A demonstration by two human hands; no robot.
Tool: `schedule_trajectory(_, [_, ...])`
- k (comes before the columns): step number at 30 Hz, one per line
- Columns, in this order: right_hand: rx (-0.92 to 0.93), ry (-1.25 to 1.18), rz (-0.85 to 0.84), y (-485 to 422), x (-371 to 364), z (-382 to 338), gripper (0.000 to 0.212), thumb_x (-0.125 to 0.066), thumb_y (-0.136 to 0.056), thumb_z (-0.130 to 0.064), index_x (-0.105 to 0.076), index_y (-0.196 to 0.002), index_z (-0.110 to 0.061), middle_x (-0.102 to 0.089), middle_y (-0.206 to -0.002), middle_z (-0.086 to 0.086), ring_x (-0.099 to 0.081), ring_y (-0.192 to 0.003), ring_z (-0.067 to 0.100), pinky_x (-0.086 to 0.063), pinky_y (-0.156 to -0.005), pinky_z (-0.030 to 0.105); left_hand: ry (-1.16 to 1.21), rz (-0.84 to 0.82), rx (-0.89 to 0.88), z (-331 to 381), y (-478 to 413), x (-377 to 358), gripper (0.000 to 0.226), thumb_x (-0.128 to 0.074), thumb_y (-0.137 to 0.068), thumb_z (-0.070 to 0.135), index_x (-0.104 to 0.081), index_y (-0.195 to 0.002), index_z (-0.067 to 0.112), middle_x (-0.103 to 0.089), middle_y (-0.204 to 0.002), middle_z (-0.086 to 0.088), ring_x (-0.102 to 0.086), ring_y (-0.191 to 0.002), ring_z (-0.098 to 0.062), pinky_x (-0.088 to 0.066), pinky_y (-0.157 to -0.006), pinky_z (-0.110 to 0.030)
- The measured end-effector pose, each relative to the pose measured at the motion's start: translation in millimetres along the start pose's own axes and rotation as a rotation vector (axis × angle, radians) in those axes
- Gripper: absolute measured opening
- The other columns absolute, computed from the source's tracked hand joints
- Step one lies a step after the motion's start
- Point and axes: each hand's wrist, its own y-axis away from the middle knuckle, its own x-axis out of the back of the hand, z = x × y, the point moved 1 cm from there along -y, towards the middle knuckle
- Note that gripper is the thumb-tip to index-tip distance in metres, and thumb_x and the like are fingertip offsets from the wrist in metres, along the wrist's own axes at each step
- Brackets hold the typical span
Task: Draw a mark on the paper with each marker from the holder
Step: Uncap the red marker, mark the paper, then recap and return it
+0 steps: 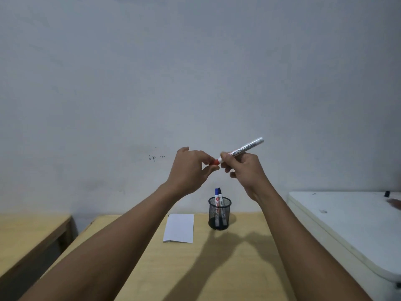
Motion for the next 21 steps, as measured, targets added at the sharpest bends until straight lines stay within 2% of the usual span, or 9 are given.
schedule_trajectory(2, [-0.052,-0.036,0.014,2.9,-2.1,-2.3,0.026,-0.070,-0.094,-0.035,-0.077,-0.090,-0.010,-0.072,-0.077,0.000,-0.061,-0.071,0.012,-0.046,-0.069,0.032,-0.019,0.056,0.002,4.8,2.5,-1.5,0.019,-0.071,-0.086,0.039,-0.078,-0.099,0.026,-0.078,-0.094,0.006,-0.069,-0.084,-0.012,-0.039,-0.104,-0.043])
schedule_trajectory(4, [-0.135,-0.120,0.100,3.9,-7.0,1.8,0.030,-0.073,-0.090,-0.042,-0.074,-0.103,-0.015,-0.072,-0.091,0.001,-0.064,-0.083,0.015,-0.047,-0.073,0.033,0.108,0.058,0.075,9.4,1.1,-0.6,0.020,-0.073,-0.085,0.039,-0.078,-0.097,0.024,-0.077,-0.090,0.008,-0.070,-0.081,-0.007,-0.050,-0.093,-0.038])
schedule_trajectory(6, [-0.219,-0.159,0.280,2.8,-12.7,12.8,0.074,-0.080,-0.079,-0.053,-0.053,-0.140,-0.021,-0.062,-0.123,0.004,-0.061,-0.110,0.020,-0.049,-0.089,0.038,0.308,0.030,0.188,11.8,-5.8,0.6,0.018,-0.075,-0.084,0.036,-0.079,-0.095,0.023,-0.075,-0.085,0.011,-0.069,-0.079,-0.005,-0.058,-0.080,-0.035])
schedule_trajectory(8, [-0.192,-0.074,0.420,3.5,-13.3,25.0,0.105,-0.083,-0.071,-0.060,-0.028,-0.155,-0.031,-0.039,-0.147,0.003,-0.045,-0.135,0.022,-0.042,-0.107,0.047,0.396,0.011,0.243,10.3,-14.6,-0.8,0.016,-0.075,-0.084,0.035,-0.078,-0.093,0.022,-0.074,-0.083,0.012,-0.069,-0.080,-0.005,-0.059,-0.079,-0.034])
schedule_trajectory(10, [-0.038,0.141,0.448,4.6,-10.3,34.7,0.084,-0.080,-0.074,-0.060,-0.044,-0.146,-0.038,-0.039,-0.145,-0.008,-0.041,-0.139,0.019,-0.034,-0.112,0.052,0.415,-0.027,0.278,5.4,-21.5,-6.7,0.018,-0.075,-0.083,0.035,-0.078,-0.093,0.019,-0.075,-0.086,0.008,-0.070,-0.082,-0.007,-0.058,-0.081,-0.034])
schedule_trajectory(12, [0.092,0.331,0.328,1.0,-8.8,45.4,0.038,-0.076,-0.084,-0.050,-0.064,-0.119,-0.044,-0.058,-0.122,-0.022,-0.053,-0.123,0.012,-0.032,-0.110,0.052,0.400,-0.062,0.310,-2.4,-26.7,-17.4,0.021,-0.076,-0.082,0.037,-0.078,-0.093,0.019,-0.077,-0.091,0.007,-0.070,-0.084,-0.008,-0.058,-0.083,-0.038])
schedule_trajectory(14, [0.138,0.387,0.205,-3.6,-11.0,55.1,0.013,-0.076,-0.088,-0.038,-0.069,-0.096,-0.046,-0.069,-0.095,-0.030,-0.062,-0.102,0.004,-0.038,-0.107,0.054,0.370,-0.098,0.341,-11.7,-31.2,-31.6,0.021,-0.076,-0.081,0.041,-0.078,-0.091,0.022,-0.078,-0.094,0.007,-0.071,-0.086,-0.009,-0.058,-0.084,-0.043])
schedule_trajectory(16, [0.154,0.382,0.150,-12.2,-11.7,67.4,0.015,-0.078,-0.085,-0.034,-0.068,-0.085,-0.046,-0.071,-0.082,-0.033,-0.066,-0.087,0.000,-0.047,-0.100,0.053,0.367,-0.123,0.371,-20.3,-34.3,-46.1,0.022,-0.076,-0.080,0.044,-0.079,-0.090,0.024,-0.078,-0.095,0.006,-0.071,-0.088,-0.011,-0.057,-0.085,-0.046])
schedule_trajectory(21, [0.065,0.397,0.158,-44.4,-8.3,99.6,0.015,-0.075,-0.090,-0.024,-0.072,-0.102,-0.016,-0.073,-0.084,-0.008,-0.070,-0.081,0.010,-0.059,-0.085,0.042,0.417,-0.140,0.435,-42.5,-40.4,-84.5,0.031,-0.073,-0.081,0.050,-0.078,-0.096,0.023,-0.077,-0.102,0.005,-0.069,-0.092,-0.015,-0.056,-0.087,-0.047])
